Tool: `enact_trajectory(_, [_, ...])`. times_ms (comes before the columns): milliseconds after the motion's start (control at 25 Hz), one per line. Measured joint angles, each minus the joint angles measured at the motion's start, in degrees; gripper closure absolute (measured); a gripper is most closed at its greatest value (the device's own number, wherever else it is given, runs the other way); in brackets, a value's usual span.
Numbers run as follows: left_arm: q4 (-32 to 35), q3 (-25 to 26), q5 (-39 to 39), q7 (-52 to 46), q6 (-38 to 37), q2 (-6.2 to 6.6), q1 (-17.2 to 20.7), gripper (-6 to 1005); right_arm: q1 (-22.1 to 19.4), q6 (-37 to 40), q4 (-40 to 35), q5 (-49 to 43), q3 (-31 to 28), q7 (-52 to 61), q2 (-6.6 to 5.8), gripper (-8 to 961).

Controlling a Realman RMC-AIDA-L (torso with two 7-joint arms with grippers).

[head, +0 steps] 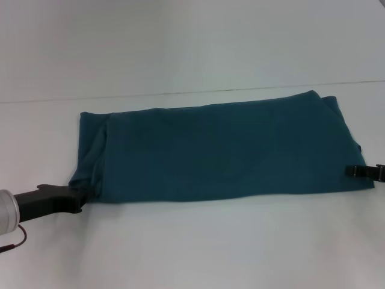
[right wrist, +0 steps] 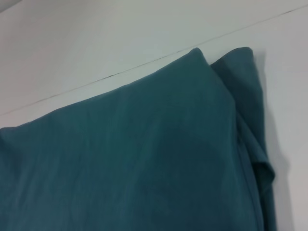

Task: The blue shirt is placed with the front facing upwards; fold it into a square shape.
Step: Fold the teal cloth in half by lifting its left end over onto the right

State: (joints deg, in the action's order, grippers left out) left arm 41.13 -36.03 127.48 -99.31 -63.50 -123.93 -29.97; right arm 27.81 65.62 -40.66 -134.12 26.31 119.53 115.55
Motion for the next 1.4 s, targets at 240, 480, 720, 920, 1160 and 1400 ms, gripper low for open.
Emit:
enact_trajectory(240, [0.0, 0.0, 0.05, 0.0, -0.04, 0.0, 0.0, 970, -0.05, 0.83, -0.24, 0.33, 0.49, 0.0, -0.06, 404])
enact_trajectory(480, [0.0, 0.14, 0.05, 0.0, 0.08, 0.0, 0.0, 967, -0.64, 2.1, -0.64, 0.53, 0.31, 0.0, -0.48, 536])
enact_trajectory(720, [0.8, 0.55, 0.14, -0.23, -0.09, 0.0, 0.72, 964, -1.85, 3.05, -0.83, 0.75, -0.15, -0.4, -0.58, 684])
enact_trajectory(920, [2.08, 0.61, 0.07, -0.84, -0.52, 0.07, 1.65, 961, -3.49, 4.98, -0.89, 3.13, -0.91, -2.2, -0.72, 871])
enact_trajectory(1160, [3.74, 1.04, -0.22, -0.98, -2.45, 0.11, 2.69, 958, -5.2, 7.36, -0.92, 6.15, -1.06, -3.73, -1.18, 953])
enact_trajectory(1400, [3.87, 1.07, -0.27, -1.02, -2.96, 0.17, 2.81, 954, -5.3, 7.36, -0.92, 6.18, -1.09, -3.84, -1.22, 950])
